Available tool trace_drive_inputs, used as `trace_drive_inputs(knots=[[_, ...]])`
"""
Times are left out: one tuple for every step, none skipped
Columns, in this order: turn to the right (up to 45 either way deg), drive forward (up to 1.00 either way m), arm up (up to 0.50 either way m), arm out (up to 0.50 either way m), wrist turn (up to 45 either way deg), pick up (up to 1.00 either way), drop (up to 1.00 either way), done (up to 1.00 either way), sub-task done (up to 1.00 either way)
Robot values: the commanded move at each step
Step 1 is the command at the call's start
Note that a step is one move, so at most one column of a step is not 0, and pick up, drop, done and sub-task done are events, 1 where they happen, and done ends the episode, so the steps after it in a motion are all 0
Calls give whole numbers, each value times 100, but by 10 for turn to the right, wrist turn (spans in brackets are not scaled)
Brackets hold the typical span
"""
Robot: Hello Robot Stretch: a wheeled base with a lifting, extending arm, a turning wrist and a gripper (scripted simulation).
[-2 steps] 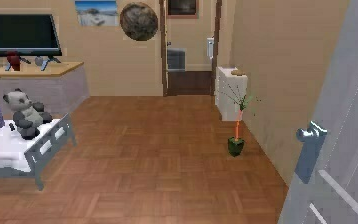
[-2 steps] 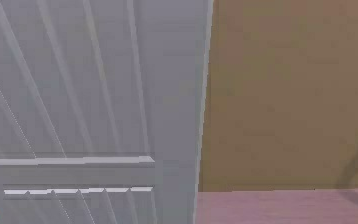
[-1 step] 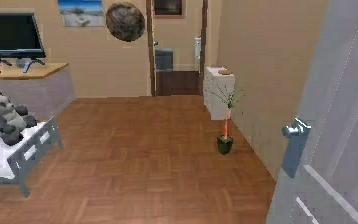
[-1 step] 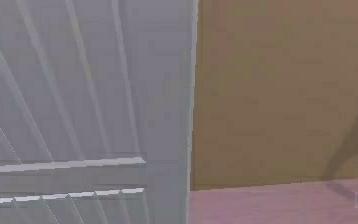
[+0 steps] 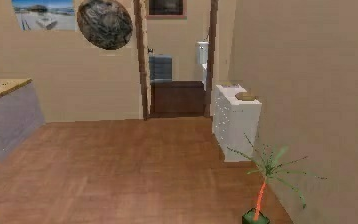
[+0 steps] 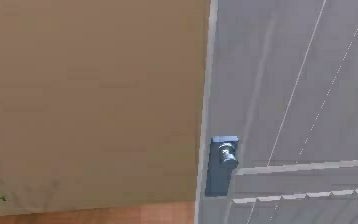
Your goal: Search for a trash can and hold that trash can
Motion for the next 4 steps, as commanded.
trace_drive_inputs(knots=[[0,100,0,0,0,0,0,0,0],[0,5,0,0,0,0,0,0,0],[-450,0,0,0,0,0,0,0,0],[-180,0,0,0,0,0,0,0,0]])
